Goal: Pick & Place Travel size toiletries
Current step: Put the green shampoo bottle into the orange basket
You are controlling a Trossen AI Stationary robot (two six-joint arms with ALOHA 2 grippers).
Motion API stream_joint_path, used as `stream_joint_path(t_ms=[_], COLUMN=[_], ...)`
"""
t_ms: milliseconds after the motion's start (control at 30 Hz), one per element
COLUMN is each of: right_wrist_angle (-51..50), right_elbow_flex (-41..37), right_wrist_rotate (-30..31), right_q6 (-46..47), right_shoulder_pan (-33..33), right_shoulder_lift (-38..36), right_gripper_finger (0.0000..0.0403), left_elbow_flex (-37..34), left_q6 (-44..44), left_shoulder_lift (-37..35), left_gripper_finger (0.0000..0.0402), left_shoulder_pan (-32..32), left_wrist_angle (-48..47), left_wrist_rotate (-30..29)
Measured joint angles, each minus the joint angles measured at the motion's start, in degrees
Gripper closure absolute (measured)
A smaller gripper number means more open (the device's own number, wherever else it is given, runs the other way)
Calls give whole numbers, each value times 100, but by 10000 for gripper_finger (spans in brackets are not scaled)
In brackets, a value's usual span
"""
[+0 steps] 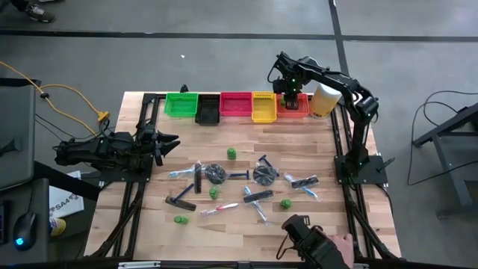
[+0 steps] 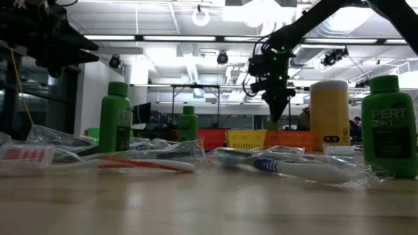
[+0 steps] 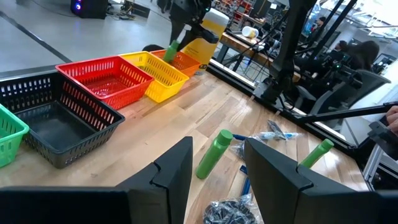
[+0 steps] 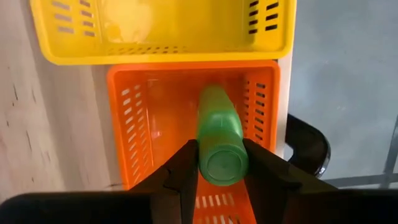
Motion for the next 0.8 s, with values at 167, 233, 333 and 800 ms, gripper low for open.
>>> stream_joint_path(t_ms=[167, 233, 333, 800], right_wrist_angle=[125, 119, 145, 459], right_elbow_flex=[0, 0, 4, 0], right_wrist_rotate=[7, 15, 60, 403], right_q6=[-52, -44, -29, 167], right_shoulder_pan=[3, 11, 12, 81], right_shoulder_lift=[26, 107, 219, 243], right_gripper_finger=[298, 298, 298, 287], left_elbow_flex=[0, 0, 0, 0], left_q6=[1, 2, 1, 2], left_shoulder_lift=[1, 2, 0, 1], left_gripper_finger=[254, 254, 254, 254], left_shoulder_pan=[0, -2, 0, -2], left_wrist_angle=[0, 0, -1, 0], left_wrist_rotate=[0, 0, 0, 0])
